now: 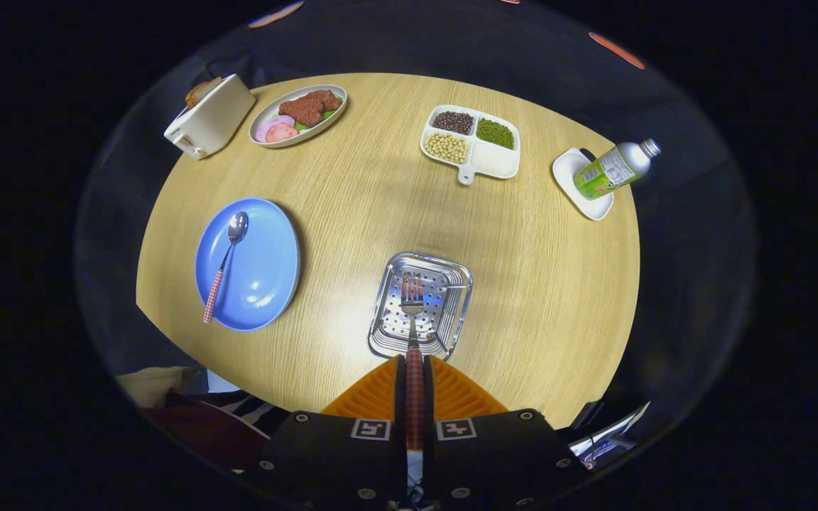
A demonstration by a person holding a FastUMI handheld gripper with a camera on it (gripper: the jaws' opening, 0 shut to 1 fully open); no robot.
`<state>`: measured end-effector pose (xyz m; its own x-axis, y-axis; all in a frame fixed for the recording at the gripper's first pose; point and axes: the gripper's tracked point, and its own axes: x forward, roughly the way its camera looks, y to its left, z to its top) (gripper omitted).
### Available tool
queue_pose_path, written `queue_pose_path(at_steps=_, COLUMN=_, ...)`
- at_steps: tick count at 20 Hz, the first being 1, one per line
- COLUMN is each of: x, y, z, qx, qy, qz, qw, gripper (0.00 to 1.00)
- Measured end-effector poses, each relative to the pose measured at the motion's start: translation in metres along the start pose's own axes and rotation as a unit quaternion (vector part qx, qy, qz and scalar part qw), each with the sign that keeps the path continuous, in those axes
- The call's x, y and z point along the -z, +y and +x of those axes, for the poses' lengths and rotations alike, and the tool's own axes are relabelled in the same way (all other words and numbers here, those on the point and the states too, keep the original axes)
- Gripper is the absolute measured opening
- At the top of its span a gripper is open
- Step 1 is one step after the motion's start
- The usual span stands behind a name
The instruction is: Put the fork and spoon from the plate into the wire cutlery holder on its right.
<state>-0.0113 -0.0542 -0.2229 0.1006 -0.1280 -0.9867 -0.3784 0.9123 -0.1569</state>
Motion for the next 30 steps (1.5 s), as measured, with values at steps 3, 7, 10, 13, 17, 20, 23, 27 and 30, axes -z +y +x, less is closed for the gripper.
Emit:
queue_pose_path(at_steps=3, x=-0.003, y=0.002, z=0.009, qx=0.0, qy=0.01, qz=-0.004, qw=1.0, gripper=0.09)
queue_pose_path(at_steps=7, x=-0.005, y=0.001, z=0.019, qx=0.0, qy=0.018, qz=-0.005, qw=1.0, gripper=0.09)
queue_pose_path(at_steps=10, x=-0.005, y=0.002, z=0.025, qx=-0.004, qy=0.02, qz=-0.004, qw=1.0, gripper=0.09)
queue_pose_path(at_steps=13, x=-0.007, y=0.002, z=0.028, qx=-0.002, qy=0.014, qz=-0.005, qw=1.0, gripper=0.12)
queue_pose_path(at_steps=17, x=-0.011, y=0.002, z=0.027, qx=-0.003, qy=0.001, qz=0.009, qw=1.0, gripper=0.17)
queue_pose_path(at_steps=20, x=-0.014, y=0.004, z=0.021, qx=-0.006, qy=-0.017, qz=0.015, qw=1.0, gripper=0.2)
queue_pose_path(at_steps=23, x=-0.014, y=0.006, z=0.011, qx=-0.007, qy=-0.036, qz=0.019, qw=0.999, gripper=0.32)
queue_pose_path(at_steps=27, x=-0.024, y=0.012, z=-0.009, qx=0.008, qy=-0.091, qz=0.031, qw=0.995, gripper=0.54)
queue_pose_path(at_steps=30, x=-0.029, y=0.024, z=-0.025, qx=0.009, qy=-0.134, qz=0.044, qw=0.99, gripper=0.68)
